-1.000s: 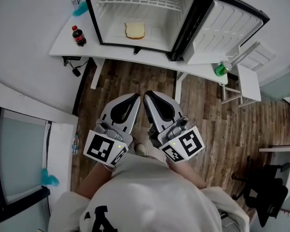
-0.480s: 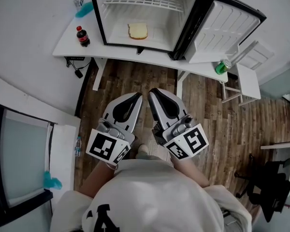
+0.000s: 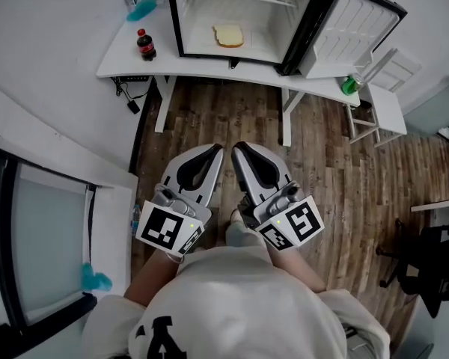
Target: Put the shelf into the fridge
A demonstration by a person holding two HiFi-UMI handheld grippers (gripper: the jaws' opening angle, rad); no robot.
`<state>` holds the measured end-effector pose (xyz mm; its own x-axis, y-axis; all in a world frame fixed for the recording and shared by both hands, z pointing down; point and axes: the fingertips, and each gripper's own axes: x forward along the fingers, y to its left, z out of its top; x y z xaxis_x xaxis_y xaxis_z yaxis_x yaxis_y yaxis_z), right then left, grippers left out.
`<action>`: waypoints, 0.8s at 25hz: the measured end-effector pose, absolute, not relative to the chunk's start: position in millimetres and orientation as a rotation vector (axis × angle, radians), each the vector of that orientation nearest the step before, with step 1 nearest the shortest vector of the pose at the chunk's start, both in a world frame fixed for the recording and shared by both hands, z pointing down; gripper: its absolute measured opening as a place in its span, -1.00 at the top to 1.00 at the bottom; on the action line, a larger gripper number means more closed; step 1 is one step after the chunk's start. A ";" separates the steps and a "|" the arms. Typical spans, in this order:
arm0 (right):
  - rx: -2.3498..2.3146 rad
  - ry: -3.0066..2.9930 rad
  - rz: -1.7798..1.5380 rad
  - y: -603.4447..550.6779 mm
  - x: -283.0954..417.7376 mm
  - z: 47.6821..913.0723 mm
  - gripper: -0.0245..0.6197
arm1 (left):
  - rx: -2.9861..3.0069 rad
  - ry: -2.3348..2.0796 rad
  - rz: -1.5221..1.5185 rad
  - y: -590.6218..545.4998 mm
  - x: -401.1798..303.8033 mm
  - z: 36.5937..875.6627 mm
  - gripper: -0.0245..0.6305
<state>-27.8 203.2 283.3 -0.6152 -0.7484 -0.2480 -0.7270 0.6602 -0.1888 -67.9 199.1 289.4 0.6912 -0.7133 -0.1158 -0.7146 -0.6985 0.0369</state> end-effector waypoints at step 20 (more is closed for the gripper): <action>-1.225 2.555 -0.057 349.6 -95.0 287.8 0.80 | -2.920 1.122 0.226 336.8 -124.7 291.4 0.91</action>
